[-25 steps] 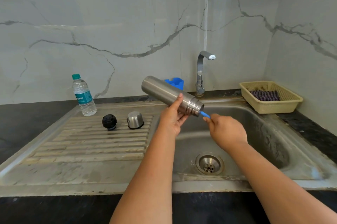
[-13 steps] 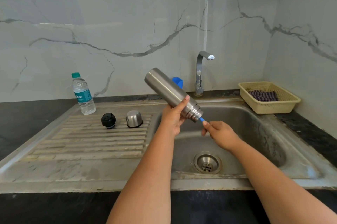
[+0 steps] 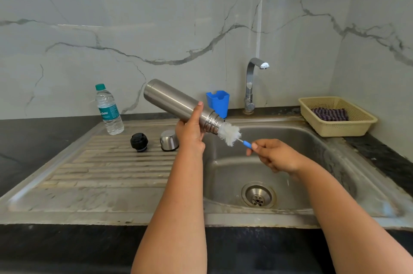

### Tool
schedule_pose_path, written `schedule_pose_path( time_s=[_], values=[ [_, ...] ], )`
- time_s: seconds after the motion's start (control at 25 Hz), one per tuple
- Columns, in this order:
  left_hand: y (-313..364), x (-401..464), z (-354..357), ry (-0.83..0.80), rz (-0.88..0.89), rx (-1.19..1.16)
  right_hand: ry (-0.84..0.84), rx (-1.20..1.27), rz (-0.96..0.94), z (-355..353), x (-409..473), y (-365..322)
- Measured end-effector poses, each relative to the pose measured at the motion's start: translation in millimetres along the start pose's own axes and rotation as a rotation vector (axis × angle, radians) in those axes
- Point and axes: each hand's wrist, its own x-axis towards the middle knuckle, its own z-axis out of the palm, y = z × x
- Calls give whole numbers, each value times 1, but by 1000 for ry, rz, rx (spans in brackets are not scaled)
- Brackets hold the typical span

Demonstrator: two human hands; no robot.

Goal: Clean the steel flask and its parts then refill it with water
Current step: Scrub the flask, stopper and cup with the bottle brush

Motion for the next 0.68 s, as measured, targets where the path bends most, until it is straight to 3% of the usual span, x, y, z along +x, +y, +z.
schedule_pose_path(
  time_s=[0.12,0.2,0.36,0.48,0.6,0.68],
  values=[
    [1,-5,3,-67,1,-22,-166,339,189,-12,-8,1],
    [-1,-6,3,-75,-6,-12,-145,309,209,-14,-10,2],
    [-1,-2,1,22,-43,-34,256,-505,-159,-6,-3,5],
    [9,4,-5,92,-21,-138,475,-852,-393,1,-2,1],
    [6,3,-5,109,2,-147,550,-1099,-330,13,0,-8],
    [1,0,-1,66,-8,-109,541,-1089,-203,22,3,-10]
  ],
)
